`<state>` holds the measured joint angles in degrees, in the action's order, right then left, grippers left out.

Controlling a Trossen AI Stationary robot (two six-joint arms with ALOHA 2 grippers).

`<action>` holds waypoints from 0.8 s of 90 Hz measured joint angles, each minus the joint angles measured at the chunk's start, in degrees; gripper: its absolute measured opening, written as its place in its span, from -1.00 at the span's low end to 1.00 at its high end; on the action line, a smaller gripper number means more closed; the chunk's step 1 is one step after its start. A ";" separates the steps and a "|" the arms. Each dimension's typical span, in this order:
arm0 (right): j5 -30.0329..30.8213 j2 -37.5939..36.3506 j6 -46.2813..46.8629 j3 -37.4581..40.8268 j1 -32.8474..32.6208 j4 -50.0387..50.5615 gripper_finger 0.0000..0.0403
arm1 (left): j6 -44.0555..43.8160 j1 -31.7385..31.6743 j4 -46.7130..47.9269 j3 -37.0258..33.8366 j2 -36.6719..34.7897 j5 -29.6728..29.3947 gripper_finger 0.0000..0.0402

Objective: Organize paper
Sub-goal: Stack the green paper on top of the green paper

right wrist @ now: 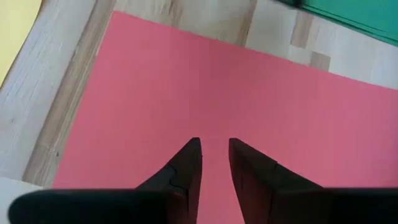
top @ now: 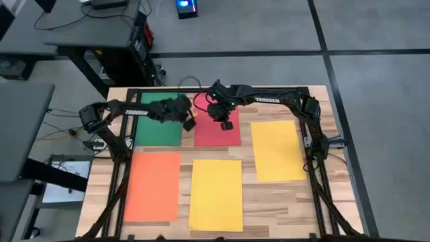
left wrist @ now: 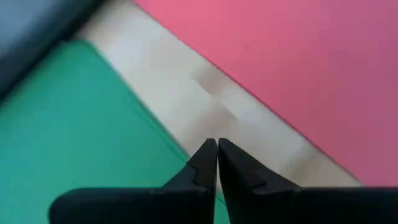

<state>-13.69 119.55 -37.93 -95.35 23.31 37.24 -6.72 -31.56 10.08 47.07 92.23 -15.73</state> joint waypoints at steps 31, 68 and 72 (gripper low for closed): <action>0.00 0.02 0.00 0.00 0.02 -2.16 -0.65 | 3.46 -9.65 -7.09 0.04 0.10 10.02 -1.00; 0.00 0.02 1.50 -0.02 -0.02 -3.53 -0.65 | 2.52 -9.92 8.88 16.60 15.43 9.86 -1.00; 0.00 0.02 1.51 -0.02 0.05 -3.11 -0.65 | 2.37 -9.91 10.17 18.27 16.61 9.49 -1.00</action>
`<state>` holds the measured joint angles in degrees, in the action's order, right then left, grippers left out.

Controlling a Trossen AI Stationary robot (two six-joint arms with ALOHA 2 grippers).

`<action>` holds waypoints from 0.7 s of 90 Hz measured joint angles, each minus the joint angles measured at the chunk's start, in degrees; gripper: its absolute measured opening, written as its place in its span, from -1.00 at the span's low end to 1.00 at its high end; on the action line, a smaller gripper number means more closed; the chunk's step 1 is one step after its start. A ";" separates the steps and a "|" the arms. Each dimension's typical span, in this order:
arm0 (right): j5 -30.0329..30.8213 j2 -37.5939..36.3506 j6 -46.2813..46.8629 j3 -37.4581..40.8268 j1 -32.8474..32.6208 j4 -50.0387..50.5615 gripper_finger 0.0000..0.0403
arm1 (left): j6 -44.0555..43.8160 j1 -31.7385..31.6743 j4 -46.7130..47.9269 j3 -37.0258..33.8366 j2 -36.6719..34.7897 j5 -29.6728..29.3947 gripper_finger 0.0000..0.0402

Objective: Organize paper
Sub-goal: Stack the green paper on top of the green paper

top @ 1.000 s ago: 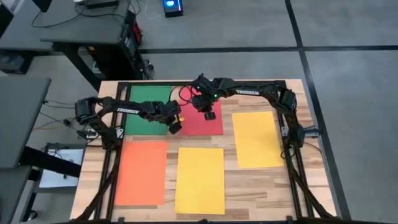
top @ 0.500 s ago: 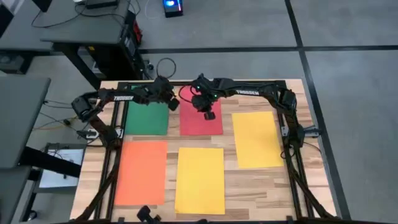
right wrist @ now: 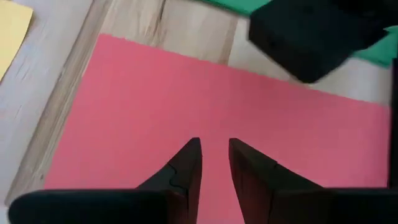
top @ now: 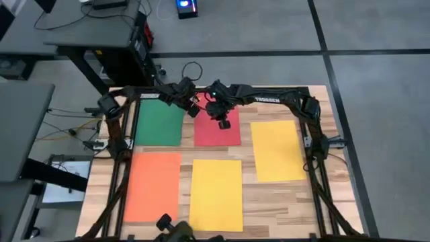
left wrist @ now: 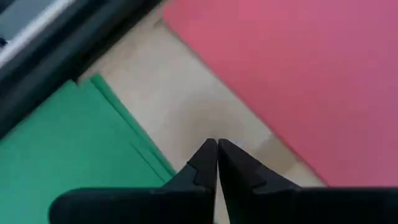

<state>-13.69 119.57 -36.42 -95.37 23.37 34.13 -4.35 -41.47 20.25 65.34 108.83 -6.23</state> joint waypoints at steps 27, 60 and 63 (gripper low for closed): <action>-0.02 0.00 0.00 0.00 0.28 1.36 -0.65 | -3.82 -0.91 6.53 3.57 1.73 -7.98 -1.00; -0.02 0.00 0.00 0.00 0.36 1.16 -0.65 | -4.29 -1.81 7.38 3.65 1.70 -8.98 -1.00; -0.02 0.00 0.00 0.00 0.36 1.14 -0.65 | -4.02 -1.81 6.96 3.65 1.69 -8.53 -1.00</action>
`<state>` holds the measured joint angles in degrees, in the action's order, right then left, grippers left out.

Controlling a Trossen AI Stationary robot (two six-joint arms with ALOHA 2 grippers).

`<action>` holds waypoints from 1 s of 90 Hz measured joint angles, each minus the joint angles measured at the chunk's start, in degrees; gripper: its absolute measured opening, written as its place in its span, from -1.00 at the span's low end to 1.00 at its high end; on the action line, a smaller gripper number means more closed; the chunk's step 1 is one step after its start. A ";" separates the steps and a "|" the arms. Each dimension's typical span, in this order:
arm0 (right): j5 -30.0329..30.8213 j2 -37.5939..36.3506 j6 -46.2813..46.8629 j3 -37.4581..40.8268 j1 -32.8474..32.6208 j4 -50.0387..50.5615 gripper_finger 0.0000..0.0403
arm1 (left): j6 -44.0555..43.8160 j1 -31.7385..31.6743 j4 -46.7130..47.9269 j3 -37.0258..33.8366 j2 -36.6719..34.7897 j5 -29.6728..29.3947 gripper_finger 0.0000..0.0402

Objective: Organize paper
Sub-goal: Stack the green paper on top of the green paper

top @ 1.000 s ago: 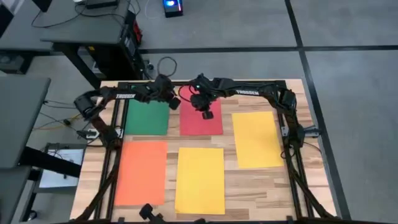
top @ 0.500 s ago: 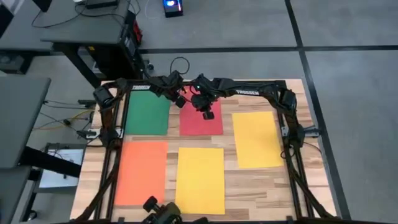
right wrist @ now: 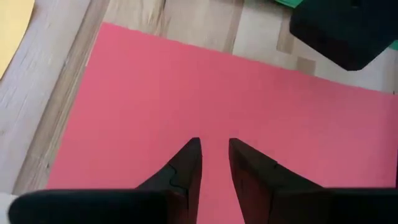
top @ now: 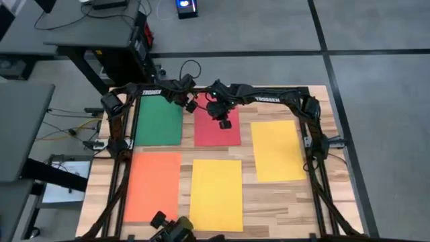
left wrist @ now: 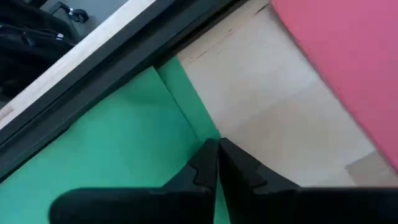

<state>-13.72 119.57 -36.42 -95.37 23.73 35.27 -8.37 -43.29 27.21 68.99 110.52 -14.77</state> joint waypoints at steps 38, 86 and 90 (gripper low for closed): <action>0.00 0.01 0.00 0.00 0.00 -0.06 -0.65 | 1.03 1.11 -4.19 -0.07 -1.82 2.21 -1.00; 0.01 0.02 0.02 0.00 -0.07 -0.17 -0.65 | -1.94 6.79 8.82 -0.83 -1.73 7.99 -1.00; 0.00 0.00 0.05 0.00 -0.16 -0.18 -0.65 | -2.19 7.06 9.82 -0.80 -1.76 7.61 -1.00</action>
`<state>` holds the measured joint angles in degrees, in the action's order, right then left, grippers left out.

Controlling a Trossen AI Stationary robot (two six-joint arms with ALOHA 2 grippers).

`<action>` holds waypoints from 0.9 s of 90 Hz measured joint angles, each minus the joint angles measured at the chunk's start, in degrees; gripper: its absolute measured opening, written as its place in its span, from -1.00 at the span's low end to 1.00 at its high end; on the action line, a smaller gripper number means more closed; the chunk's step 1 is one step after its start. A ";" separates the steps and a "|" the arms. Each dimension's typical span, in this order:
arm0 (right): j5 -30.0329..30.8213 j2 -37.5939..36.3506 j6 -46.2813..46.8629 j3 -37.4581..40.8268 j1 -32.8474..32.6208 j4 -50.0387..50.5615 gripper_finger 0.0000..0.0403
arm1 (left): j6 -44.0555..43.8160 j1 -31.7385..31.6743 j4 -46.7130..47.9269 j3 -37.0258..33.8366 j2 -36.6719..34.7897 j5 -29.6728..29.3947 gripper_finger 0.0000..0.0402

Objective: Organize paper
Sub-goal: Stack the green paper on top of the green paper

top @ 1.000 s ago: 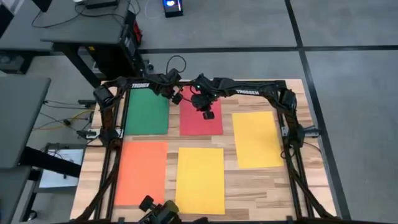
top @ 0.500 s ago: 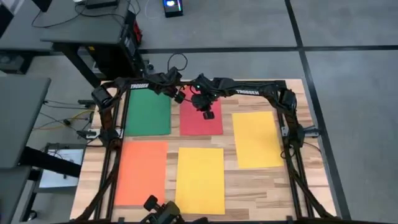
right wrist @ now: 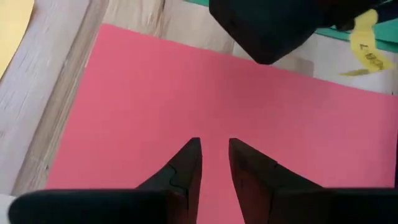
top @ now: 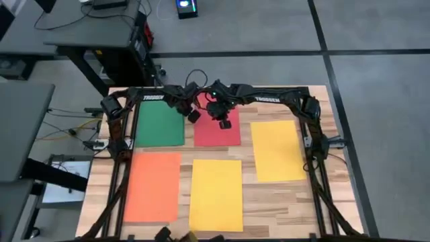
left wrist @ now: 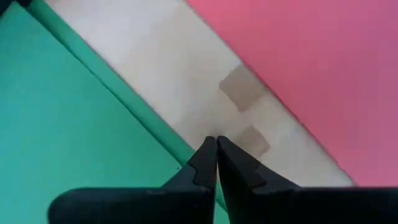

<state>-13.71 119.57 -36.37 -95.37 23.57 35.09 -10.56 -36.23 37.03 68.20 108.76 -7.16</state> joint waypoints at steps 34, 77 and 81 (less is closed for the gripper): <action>0.02 0.02 0.54 0.00 -0.71 -0.10 -0.65 | 0.89 0.48 3.37 0.07 -0.03 -0.34 -1.00; 0.02 0.02 0.80 0.00 -0.67 -0.43 -0.65 | 1.33 0.50 4.56 3.19 0.21 -3.31 -1.00; 0.02 0.02 0.82 0.00 -0.67 -0.43 -0.65 | 1.48 0.59 3.93 3.50 0.21 -3.32 -1.00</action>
<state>-13.69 119.59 -35.55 -95.37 22.90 34.65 -9.08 -35.64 40.96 71.69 108.97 -10.48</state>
